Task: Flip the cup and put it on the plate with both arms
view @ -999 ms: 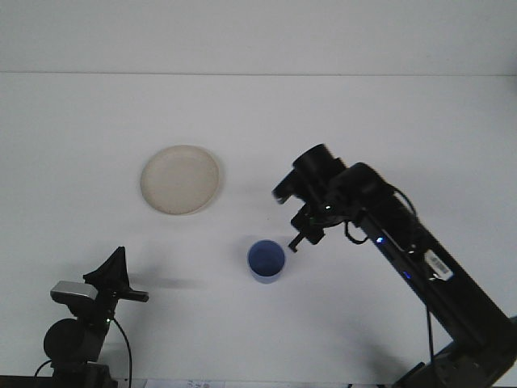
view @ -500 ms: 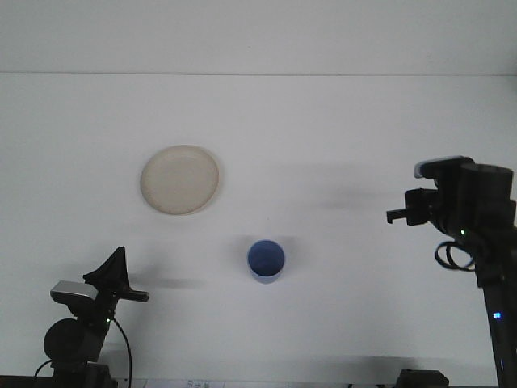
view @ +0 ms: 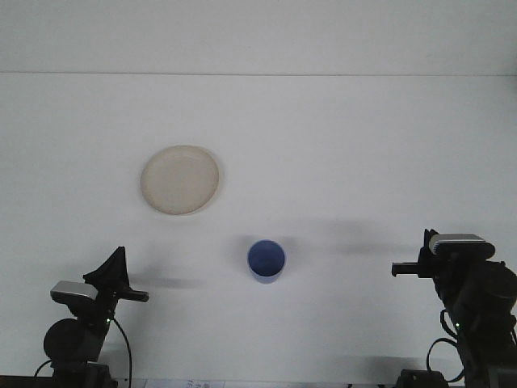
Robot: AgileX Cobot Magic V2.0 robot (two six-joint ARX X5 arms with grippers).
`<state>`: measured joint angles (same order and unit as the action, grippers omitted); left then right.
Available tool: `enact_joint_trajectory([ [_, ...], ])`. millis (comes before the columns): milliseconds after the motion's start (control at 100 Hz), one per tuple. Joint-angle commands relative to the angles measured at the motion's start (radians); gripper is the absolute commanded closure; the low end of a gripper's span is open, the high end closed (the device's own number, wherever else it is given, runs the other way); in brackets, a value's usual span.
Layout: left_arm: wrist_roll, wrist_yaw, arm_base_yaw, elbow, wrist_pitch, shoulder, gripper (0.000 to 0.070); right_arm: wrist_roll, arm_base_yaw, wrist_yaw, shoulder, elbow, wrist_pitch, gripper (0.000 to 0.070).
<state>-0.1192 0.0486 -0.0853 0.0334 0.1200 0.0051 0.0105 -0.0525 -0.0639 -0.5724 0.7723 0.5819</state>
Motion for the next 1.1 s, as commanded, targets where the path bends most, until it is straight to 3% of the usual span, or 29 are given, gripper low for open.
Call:
enact_joint_trajectory([
  [0, -0.003, 0.001, 0.000, -0.019, 0.017, -0.002, 0.0688, -0.014, 0.002, 0.008, 0.004, 0.003, -0.024, 0.0700],
  [140, -0.007, 0.001, 0.000, -0.018, 0.059, -0.002, 0.0688, -0.014, 0.002, 0.012, 0.001, 0.003, -0.028, 0.0700],
  [310, -0.076, 0.002, 0.000, 0.072, 0.052, 0.010, 0.0688, -0.014, 0.002, 0.012, -0.001, 0.003, -0.029, 0.0700],
  [480, -0.110, 0.021, 0.000, 0.312, -0.122, 0.133, 0.0688, -0.014, 0.002, 0.012, -0.001, 0.003, -0.029, 0.0700],
  [620, -0.078, 0.064, 0.000, 0.573, -0.364, 0.352, 0.0688, -0.014, 0.002, 0.012, -0.005, 0.003, -0.031, 0.0700],
  [800, 0.053, 0.085, -0.002, 0.900, -0.653, 0.686, 0.0688, -0.014, 0.002, 0.012, -0.013, 0.003, -0.036, 0.0700],
  [1089, 0.052, 0.100, -0.044, 1.060, -0.695, 0.938, 0.0688, -0.014, 0.002, 0.012, -0.011, 0.003, -0.035, 0.0700],
])
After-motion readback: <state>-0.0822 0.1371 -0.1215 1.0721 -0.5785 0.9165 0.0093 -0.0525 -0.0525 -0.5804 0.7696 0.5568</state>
